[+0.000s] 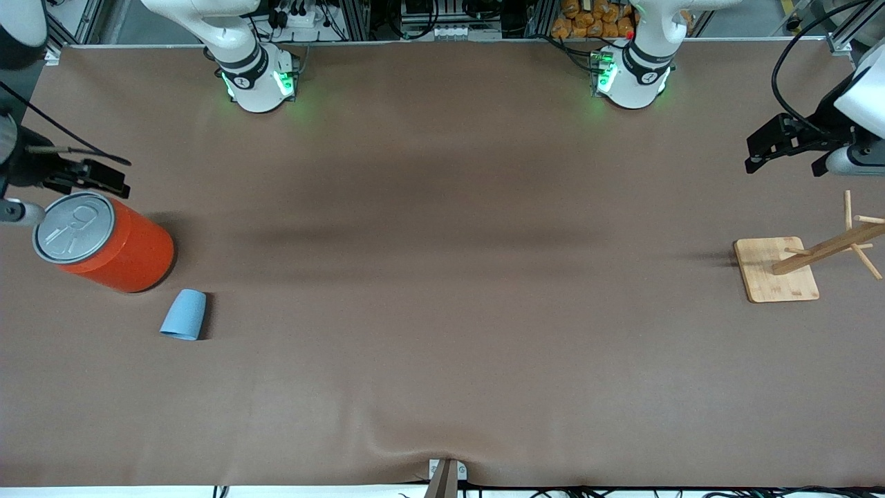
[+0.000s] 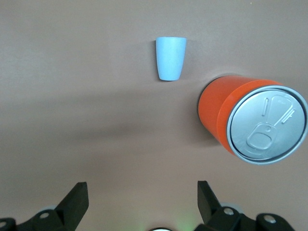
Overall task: Flip cup
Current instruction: 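Reach the right gripper down to the blue cup beside the orange can, then close the right gripper around the blue cup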
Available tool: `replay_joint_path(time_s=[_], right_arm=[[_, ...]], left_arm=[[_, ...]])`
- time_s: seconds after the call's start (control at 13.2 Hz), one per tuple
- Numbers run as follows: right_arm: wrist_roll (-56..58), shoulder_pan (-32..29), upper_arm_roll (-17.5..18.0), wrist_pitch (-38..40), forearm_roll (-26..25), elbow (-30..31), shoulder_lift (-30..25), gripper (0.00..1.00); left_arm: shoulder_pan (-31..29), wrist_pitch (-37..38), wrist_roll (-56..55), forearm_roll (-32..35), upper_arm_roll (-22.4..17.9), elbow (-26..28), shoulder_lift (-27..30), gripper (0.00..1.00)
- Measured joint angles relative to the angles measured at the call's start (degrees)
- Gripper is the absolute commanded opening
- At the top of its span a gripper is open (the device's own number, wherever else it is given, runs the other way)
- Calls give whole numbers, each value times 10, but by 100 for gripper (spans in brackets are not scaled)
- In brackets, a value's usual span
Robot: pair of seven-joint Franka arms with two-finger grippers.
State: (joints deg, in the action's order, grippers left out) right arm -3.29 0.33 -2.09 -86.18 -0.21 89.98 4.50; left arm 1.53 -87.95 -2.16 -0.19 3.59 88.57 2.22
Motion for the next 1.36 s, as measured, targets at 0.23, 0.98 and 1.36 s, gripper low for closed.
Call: replay_joint_path(time_s=[0.23,0.98,1.36], right_arm=[[0,-18,-3,-65,0,10,75,100],[22,-42,-5,-355,0,30,302,100],[56,-48,-5,-426,0,58,326,100]], left_arm=[[-6,0,0,0,-4,0,0,100],[-12,4,0,0,-4,0,0,100],[-12,4,1,0,-4,1,0,100]])
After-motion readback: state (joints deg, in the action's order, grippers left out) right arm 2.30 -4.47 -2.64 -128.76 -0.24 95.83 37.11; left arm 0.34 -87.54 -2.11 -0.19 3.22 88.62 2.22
